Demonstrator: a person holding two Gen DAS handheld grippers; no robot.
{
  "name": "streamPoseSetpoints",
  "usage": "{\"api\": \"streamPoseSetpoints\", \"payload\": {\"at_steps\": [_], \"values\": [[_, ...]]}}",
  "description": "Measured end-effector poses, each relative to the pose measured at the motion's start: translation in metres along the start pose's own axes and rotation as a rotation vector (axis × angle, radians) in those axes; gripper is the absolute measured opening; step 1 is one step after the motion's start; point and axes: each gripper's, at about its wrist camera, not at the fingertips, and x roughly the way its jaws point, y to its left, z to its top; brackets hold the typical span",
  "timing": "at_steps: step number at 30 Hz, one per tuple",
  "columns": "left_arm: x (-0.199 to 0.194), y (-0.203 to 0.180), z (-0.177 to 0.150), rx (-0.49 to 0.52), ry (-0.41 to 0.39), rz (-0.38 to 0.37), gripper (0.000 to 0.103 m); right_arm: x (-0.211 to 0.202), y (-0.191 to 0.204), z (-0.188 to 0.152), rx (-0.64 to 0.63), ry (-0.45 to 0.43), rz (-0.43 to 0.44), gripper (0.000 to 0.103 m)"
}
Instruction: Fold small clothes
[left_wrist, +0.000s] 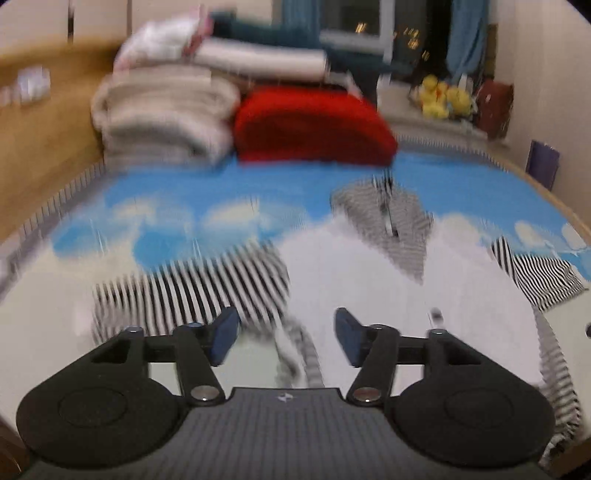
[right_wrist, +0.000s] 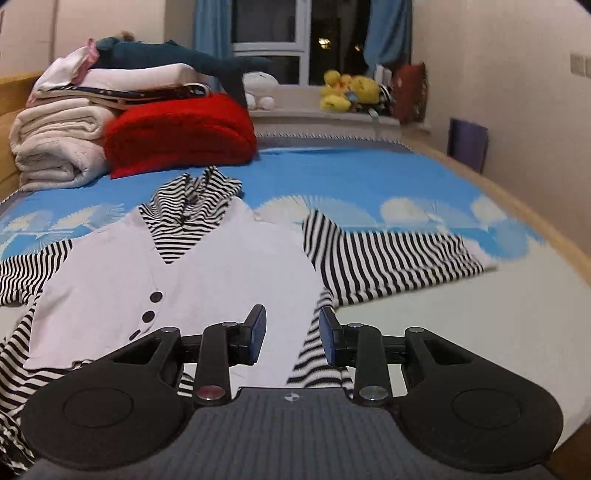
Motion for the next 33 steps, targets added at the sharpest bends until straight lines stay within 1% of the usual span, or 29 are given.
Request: {"api": "streamPoseSetpoints", "payload": {"at_steps": [2,4,7,9,10,11,13,14,15,16,18,19,20,22,25,27,30,31,33], "values": [[0.003,0.003,0.019,0.039,-0.037,0.017,0.074,0.0,0.003,0.003,-0.01,0.008,0.026,0.034],[0.019,0.01,0.031,0.063,-0.044,0.02,0.074,0.0,0.008,0.004,-0.025,0.013,0.047,0.038],[0.056,0.02,0.035,0.126,-0.001,0.038,0.074,0.002,0.014,0.002,-0.046,0.009,0.049,0.039],[0.082,0.032,0.033,0.157,0.031,0.02,0.074,0.003,0.015,0.002,-0.052,0.02,0.049,0.039],[0.094,0.038,0.032,0.164,0.046,0.017,0.073,0.003,0.014,0.003,-0.053,0.025,0.046,0.039],[0.108,0.049,0.023,0.146,0.059,0.013,0.072,0.001,0.015,0.005,-0.048,0.024,0.043,0.039],[0.126,0.073,0.016,0.094,0.09,0.026,0.069,-0.003,0.011,0.018,-0.03,0.017,0.053,0.039],[0.136,0.088,0.014,0.052,0.113,0.032,0.065,-0.003,0.01,0.026,-0.028,0.012,0.054,0.039],[0.143,0.101,0.013,0.014,0.137,0.041,0.059,-0.005,0.009,0.036,-0.031,0.007,0.048,0.039],[0.149,0.115,0.014,-0.021,0.158,0.051,0.056,-0.006,0.01,0.049,-0.041,0.004,0.035,0.039],[0.158,0.143,0.013,-0.078,0.173,0.055,0.05,-0.005,0.013,0.078,-0.047,-0.018,0.017,0.039],[0.164,0.156,0.01,-0.103,0.196,0.062,0.048,-0.004,0.016,0.093,-0.038,-0.035,0.02,0.039],[0.169,0.168,0.007,-0.136,0.227,0.079,0.043,-0.002,0.017,0.105,-0.027,-0.049,0.027,0.039],[0.179,0.195,-0.003,-0.24,0.294,0.114,0.042,0.007,0.026,0.134,-0.017,-0.093,0.056,0.039],[0.187,0.226,-0.017,-0.351,0.357,0.152,0.042,0.028,0.045,0.16,-0.044,-0.156,0.088,0.039],[0.19,0.244,-0.025,-0.412,0.392,0.183,0.042,0.044,0.057,0.168,-0.066,-0.169,0.12,0.039],[0.197,0.267,-0.041,-0.514,0.457,0.205,0.043,0.066,0.066,0.158,-0.066,-0.175,0.187,0.039],[0.199,0.273,-0.045,-0.547,0.474,0.215,0.043,0.075,0.07,0.151,-0.073,-0.137,0.192,0.038],[0.205,0.284,-0.052,-0.607,0.49,0.22,0.043,0.092,0.078,0.147,-0.062,-0.026,0.18,0.038]]}}
